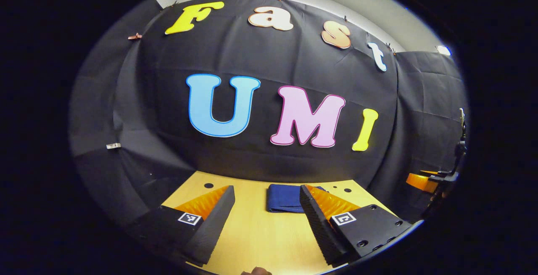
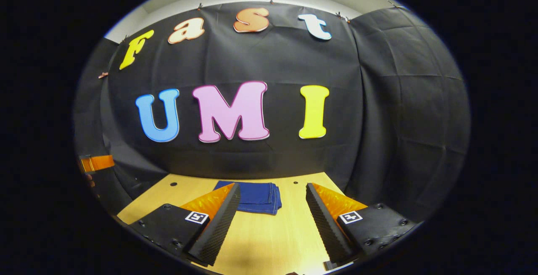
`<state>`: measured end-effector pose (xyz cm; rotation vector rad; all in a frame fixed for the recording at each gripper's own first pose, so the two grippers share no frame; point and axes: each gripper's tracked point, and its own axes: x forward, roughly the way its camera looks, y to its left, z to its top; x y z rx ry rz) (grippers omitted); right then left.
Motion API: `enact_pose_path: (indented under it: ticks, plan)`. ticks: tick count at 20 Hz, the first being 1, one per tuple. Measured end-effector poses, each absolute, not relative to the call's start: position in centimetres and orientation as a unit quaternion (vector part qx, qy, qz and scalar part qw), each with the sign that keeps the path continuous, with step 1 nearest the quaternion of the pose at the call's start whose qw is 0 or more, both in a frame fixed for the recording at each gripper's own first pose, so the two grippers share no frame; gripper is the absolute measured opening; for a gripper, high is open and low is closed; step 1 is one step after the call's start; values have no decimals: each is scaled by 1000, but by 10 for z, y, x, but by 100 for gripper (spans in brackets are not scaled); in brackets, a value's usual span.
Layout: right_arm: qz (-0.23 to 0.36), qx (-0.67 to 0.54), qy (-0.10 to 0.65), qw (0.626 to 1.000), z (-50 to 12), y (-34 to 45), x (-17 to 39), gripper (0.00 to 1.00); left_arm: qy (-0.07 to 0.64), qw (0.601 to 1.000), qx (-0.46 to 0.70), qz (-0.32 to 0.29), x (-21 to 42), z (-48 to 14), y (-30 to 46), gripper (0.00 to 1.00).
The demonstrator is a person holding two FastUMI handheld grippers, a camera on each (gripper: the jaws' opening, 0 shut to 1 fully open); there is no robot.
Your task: Grasp the waist and the cuffs of the jeans and fold them to make the two legs overlap; first hold the waist and fold one-third of the jeans toward the cuffs, then hold the cuffs and fold the remaining one-third in the same direction to finish folding.
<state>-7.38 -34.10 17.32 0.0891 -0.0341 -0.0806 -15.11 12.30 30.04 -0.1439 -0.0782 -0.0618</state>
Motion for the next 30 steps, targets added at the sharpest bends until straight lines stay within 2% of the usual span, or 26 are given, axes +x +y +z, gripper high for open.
enact_pose_path:
  ticks: [4,7,12,17,21,30]
  plan:
    - [-44,42,-44,997,180,-320,-113,96,-65,995,-74,-18,-188,295,125,96]
    - [-30,40,-34,998,165,-300,-129,96,-59,996,-65,-17,-195,284,116,96]
    - [10,37,-24,999,165,-275,-130,96,-49,995,-81,3,-214,271,120,96]
    - [51,33,-27,998,179,-271,-120,96,-62,994,-87,24,-215,293,118,96]
    - [67,26,-29,997,180,-274,-117,96,-65,993,-80,50,-215,295,120,97]
    - [76,36,-9,996,163,-282,-116,96,-43,994,-73,62,-223,279,116,96]
